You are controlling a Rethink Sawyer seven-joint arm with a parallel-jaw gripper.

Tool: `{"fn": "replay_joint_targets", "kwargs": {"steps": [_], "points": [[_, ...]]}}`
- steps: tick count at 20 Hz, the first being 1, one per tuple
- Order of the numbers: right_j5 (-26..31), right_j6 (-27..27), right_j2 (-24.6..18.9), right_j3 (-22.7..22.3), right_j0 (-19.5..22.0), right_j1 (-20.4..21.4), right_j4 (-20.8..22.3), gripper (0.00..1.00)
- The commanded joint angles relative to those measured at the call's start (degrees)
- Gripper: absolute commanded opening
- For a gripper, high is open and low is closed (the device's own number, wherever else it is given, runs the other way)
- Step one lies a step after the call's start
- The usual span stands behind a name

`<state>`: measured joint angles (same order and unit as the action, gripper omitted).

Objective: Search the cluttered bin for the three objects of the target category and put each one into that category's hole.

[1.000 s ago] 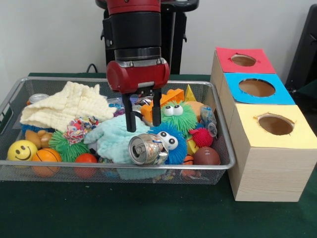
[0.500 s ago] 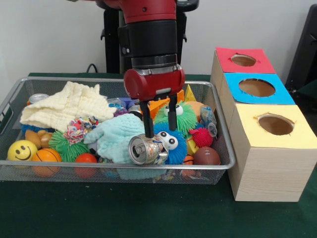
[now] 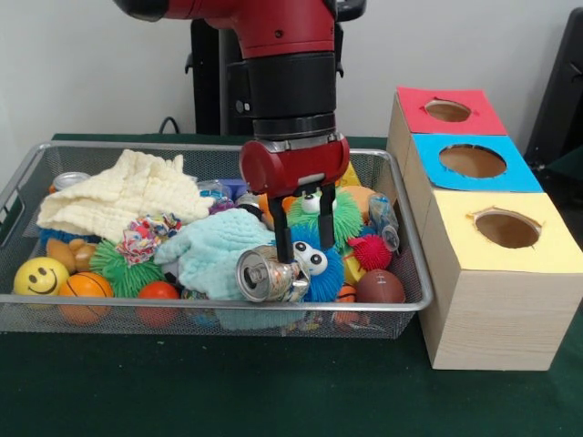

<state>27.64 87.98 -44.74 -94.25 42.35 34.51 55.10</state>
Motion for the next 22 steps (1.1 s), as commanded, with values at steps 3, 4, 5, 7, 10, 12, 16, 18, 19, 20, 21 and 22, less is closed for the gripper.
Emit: {"fn": "replay_joint_targets", "kwargs": {"steps": [3,4,5,7,10,12,16,18,19,20,21,22], "points": [[5.8,-14.4,2.9,2.3,1.6,-1.0,3.4,1.0],[5.8,-14.3,2.8,2.1,1.6,-0.6,3.3,1.0],[5.9,-14.2,2.8,1.9,1.5,-0.3,3.2,1.0],[6.2,-14.7,2.6,1.3,2.0,0.4,2.9,1.0],[6.3,-14.4,2.9,1.5,1.7,0.4,3.3,1.0],[6.2,-14.4,3.1,1.7,1.6,0.1,3.7,1.0],[6.0,-15.4,3.5,2.4,2.0,-1.0,4.6,1.0],[6.4,-16.3,3.3,2.5,2.5,-1.2,4.5,1.0],[6.5,-16.7,3.3,2.6,2.7,-1.4,4.5,1.0],[6.8,-16.9,3.2,2.8,2.7,-1.8,4.3,1.0],[6.8,-16.8,3.3,3.0,2.7,-2.1,4.5,1.0],[7.0,-16.9,3.4,3.2,2.5,-2.4,4.5,1.0]]}}
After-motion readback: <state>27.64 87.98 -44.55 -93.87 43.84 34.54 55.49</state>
